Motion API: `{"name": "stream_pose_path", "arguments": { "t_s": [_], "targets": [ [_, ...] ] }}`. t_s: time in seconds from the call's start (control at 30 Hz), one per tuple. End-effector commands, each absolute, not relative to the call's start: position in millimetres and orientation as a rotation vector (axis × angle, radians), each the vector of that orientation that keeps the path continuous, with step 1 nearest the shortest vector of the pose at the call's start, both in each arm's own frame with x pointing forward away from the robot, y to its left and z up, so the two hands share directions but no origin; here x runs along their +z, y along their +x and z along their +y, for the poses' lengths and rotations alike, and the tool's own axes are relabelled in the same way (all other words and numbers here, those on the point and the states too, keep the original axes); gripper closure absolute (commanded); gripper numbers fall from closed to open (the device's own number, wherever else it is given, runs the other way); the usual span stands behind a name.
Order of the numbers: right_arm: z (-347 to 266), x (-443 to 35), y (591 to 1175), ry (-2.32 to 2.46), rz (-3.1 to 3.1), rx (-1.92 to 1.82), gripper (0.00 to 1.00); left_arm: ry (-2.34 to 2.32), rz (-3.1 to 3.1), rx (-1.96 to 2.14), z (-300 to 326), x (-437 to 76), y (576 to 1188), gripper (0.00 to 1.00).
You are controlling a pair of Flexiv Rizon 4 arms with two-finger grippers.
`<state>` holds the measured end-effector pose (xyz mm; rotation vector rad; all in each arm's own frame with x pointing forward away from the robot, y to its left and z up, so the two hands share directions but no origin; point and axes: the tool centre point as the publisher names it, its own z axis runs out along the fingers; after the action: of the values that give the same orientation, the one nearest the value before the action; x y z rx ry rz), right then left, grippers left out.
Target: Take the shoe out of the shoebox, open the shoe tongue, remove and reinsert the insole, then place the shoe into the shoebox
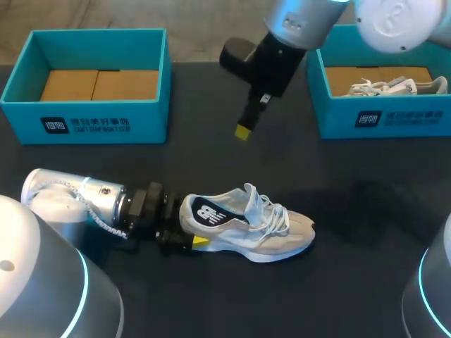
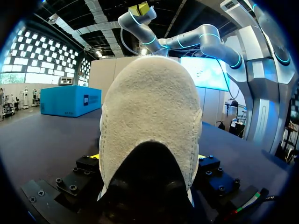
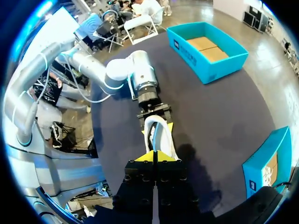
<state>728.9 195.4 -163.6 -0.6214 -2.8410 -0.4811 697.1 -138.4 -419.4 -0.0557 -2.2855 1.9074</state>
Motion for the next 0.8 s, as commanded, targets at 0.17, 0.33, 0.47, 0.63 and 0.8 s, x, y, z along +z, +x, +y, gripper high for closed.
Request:
{"name": "stream_pose_path", "arguments": {
  "t_s": [0.17,0.33,0.47,0.63,0.8],
  "targets": [
    [218,-194,731,-0.627,-2.833,-0.449,1.0,-0.054,-2.289,1.904,-140,-424,700,1.0],
    [223,-209,724,-0.638,-2.835,-0.465,0.86,-0.054,-2.289,1.904,-140,-424,700,1.0],
    [228,-221,719,-0.64,-2.841,-0.455,0.74,-0.054,-2.289,1.904,-140,-424,700,1.0],
    [232,-236,712,-0.643,-2.827,-0.476,0.68,-0.054,-2.289,1.904,-140,-424,700,1.0],
    [236,-246,710,-0.654,-2.798,-0.49,0.8,-0.054,-2.289,1.904,-140,-424,700,1.0]
  ]
}}
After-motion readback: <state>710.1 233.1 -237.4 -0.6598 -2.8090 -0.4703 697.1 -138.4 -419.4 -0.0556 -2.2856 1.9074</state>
